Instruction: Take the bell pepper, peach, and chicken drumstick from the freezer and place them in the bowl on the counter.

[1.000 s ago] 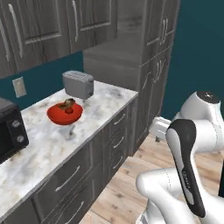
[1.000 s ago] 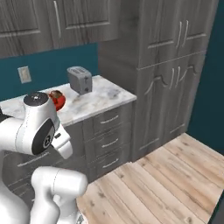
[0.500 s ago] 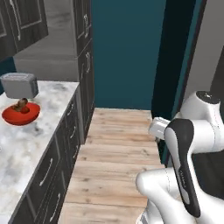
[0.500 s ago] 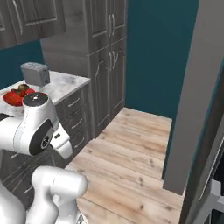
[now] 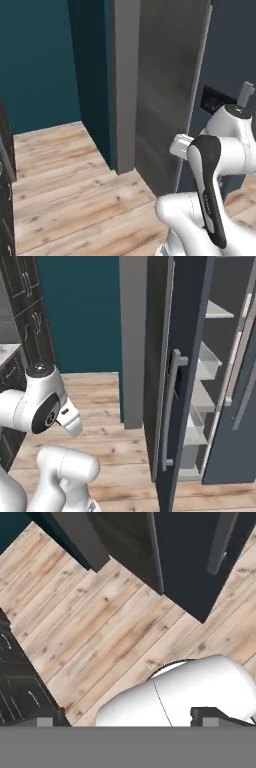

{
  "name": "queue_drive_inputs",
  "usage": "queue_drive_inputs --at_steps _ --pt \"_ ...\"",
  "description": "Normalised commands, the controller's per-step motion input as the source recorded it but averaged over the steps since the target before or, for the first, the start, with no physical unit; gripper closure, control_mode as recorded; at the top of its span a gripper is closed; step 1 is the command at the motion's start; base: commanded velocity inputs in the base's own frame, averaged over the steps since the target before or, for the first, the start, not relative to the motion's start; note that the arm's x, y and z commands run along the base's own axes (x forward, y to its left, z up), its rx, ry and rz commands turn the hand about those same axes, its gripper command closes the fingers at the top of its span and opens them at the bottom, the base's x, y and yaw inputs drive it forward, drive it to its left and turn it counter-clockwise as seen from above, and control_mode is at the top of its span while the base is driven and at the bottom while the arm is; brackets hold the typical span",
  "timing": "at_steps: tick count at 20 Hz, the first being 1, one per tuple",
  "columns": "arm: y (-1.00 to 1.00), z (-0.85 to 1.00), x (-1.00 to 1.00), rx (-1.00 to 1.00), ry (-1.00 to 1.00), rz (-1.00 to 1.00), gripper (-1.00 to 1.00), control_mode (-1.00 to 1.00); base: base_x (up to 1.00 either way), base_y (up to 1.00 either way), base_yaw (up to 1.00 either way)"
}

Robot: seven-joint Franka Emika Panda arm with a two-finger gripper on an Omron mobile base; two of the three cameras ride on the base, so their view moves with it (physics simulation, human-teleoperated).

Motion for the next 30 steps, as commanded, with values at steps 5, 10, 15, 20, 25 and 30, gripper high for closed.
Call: queue_drive_inputs --at_steps 5,10,15,20,25,30 --pt "0.00 0.00 0.00 0.00 0.00 0.00 -1.00 1.00 -0.95 0.03 -0.71" --pt "0.00 0.00 0.00 0.00 0.00 0.00 -1.00 1.00 -0.99 0.30 -0.68" --pt "0.00 0.00 0.00 0.00 0.00 0.00 -1.00 1.00 -0.19 -0.34 -0.70" --pt "0.00 0.00 0.00 0.00 0.00 0.00 -1.00 1.00 0.07 -0.77 -0.50" --pt "0.00 0.00 0.00 0.00 0.00 0.00 -1.00 1.00 0.96 -0.09 -0.27" --pt "0.00 0.00 0.00 0.00 0.00 0.00 -1.00 1.00 1.00 0.00 -0.27"
